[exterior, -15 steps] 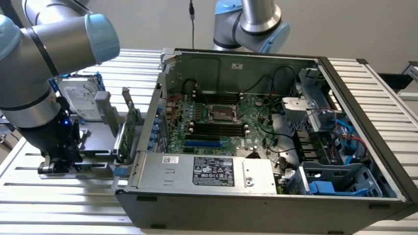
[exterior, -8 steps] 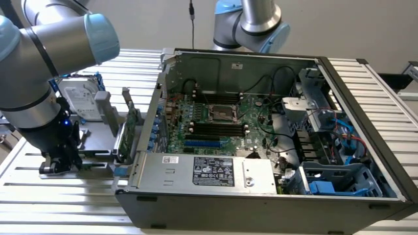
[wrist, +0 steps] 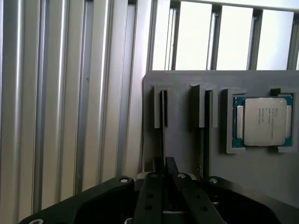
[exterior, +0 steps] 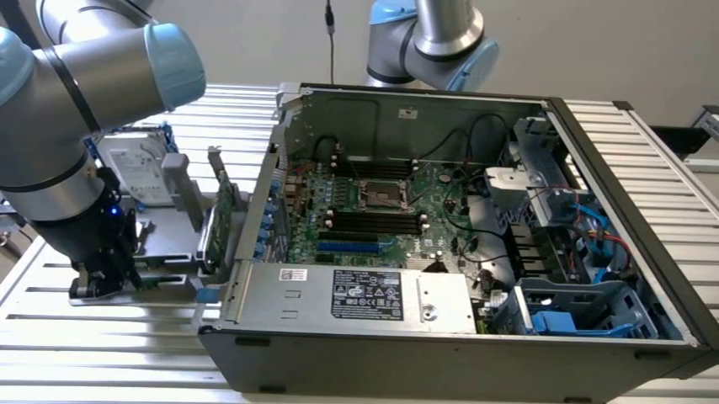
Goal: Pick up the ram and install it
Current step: 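Pick up the ram and move it above insertion slot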
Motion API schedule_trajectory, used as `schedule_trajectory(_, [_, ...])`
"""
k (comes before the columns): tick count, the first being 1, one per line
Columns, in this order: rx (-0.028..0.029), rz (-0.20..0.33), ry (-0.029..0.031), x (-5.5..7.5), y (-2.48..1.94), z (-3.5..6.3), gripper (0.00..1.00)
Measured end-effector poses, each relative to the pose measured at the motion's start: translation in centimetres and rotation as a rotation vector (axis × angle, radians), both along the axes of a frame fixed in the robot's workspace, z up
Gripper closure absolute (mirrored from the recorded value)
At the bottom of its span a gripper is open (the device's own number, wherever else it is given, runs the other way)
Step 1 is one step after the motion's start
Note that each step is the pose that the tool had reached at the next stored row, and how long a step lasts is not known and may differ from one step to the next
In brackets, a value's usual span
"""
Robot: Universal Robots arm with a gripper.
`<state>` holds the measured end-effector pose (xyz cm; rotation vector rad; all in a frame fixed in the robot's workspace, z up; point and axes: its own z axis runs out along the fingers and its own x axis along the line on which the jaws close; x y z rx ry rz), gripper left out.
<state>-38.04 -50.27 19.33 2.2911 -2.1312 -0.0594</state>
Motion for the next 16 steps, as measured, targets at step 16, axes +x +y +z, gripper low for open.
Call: schedule_trajectory(16, [0.0001,-0.072,0.0056,0.05,0.0,0.0,0.86])
